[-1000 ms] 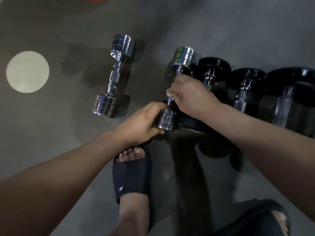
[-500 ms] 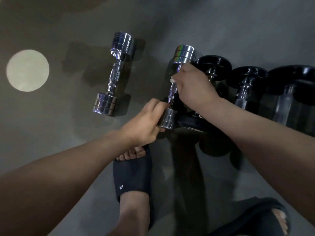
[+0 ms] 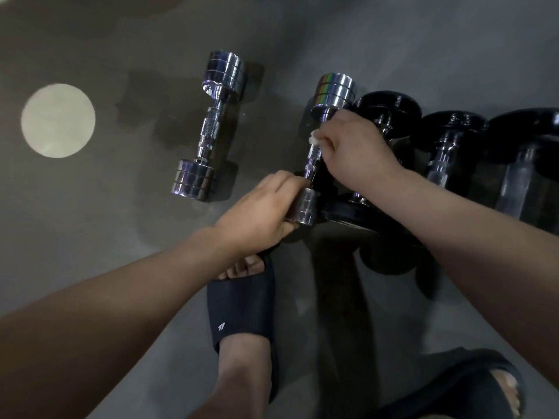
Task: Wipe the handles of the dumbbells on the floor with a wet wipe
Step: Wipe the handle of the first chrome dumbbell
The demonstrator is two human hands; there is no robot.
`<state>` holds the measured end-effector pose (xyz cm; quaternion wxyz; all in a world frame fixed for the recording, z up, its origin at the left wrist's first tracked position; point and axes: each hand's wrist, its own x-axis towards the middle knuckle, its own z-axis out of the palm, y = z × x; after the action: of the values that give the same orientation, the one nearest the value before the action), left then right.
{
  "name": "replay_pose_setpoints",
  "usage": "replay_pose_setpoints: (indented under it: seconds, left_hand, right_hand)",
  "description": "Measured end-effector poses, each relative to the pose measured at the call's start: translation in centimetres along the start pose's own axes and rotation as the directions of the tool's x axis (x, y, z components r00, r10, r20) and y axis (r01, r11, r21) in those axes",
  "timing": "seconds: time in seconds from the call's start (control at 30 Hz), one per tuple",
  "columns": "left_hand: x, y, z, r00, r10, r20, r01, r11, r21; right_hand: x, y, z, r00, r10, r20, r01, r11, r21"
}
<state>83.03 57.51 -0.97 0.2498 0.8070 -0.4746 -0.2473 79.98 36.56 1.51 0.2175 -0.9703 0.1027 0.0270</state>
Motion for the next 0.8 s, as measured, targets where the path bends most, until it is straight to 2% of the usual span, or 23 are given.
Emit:
replay_pose_setpoints:
  seconds: [0.1, 0.17, 0.23, 0.37, 0.43, 0.5, 0.57, 0.6, 0.73, 0.8]
  left_hand:
    - [-0.2, -0.9, 0.0, 1.000, -0.025, -0.010, 0.024, 0.999, -0.032]
    - [-0.5, -1.2, 0.1, 0.999, -0.035, -0.032, 0.034, 0.999, -0.035]
    - [-0.7, -1.4, 0.3, 0.997, -0.052, -0.049, 0.049, 0.998, -0.048]
    - [-0.9, -1.5, 0.5, 0.997, -0.060, -0.054, 0.057, 0.996, -0.062]
    - [-0.8, -1.5, 0.5, 0.997, -0.052, -0.054, 0.047, 0.995, -0.085]
    - [-0.8, -1.5, 0.7, 0.997, -0.046, -0.056, 0.040, 0.993, -0.111]
    - [-0.8, -1.5, 0.8, 0.997, -0.043, -0.058, 0.036, 0.992, -0.119]
    - [-0.9, -1.6, 0.8, 0.997, -0.044, -0.061, 0.036, 0.992, -0.119]
    - [-0.9, -1.5, 0.7, 0.997, -0.041, -0.061, 0.034, 0.992, -0.123]
    - [-0.7, -1.5, 0.6, 0.998, -0.042, -0.056, 0.035, 0.991, -0.128]
  right_hand:
    - [-1.7, -0.3, -0.5, 0.970, -0.179, 0.166, 0.174, 0.984, 0.046]
    - [-1.4, -0.3, -1.0, 0.945, -0.219, 0.242, 0.215, 0.976, 0.044]
    - [-0.2, -0.1, -1.1, 0.958, -0.185, 0.217, 0.187, 0.982, 0.010]
    - [1.4, 0.1, -1.2, 0.992, -0.022, 0.128, 0.034, 0.995, -0.098]
    - [0.7, -0.6, -1.3, 0.978, -0.081, 0.194, 0.096, 0.993, -0.072]
    - [-0.2, -1.1, -1.5, 0.932, -0.218, 0.291, 0.233, 0.972, -0.016]
    - [-0.3, -1.1, -2.0, 0.882, -0.290, 0.370, 0.320, 0.947, -0.019]
    - [0.2, -1.0, -2.1, 0.887, -0.284, 0.365, 0.318, 0.947, -0.037]
    - [1.4, -0.4, -1.8, 0.969, -0.109, 0.221, 0.134, 0.986, -0.099]
    - [0.5, -1.0, -1.4, 0.946, -0.183, 0.269, 0.218, 0.970, -0.106]
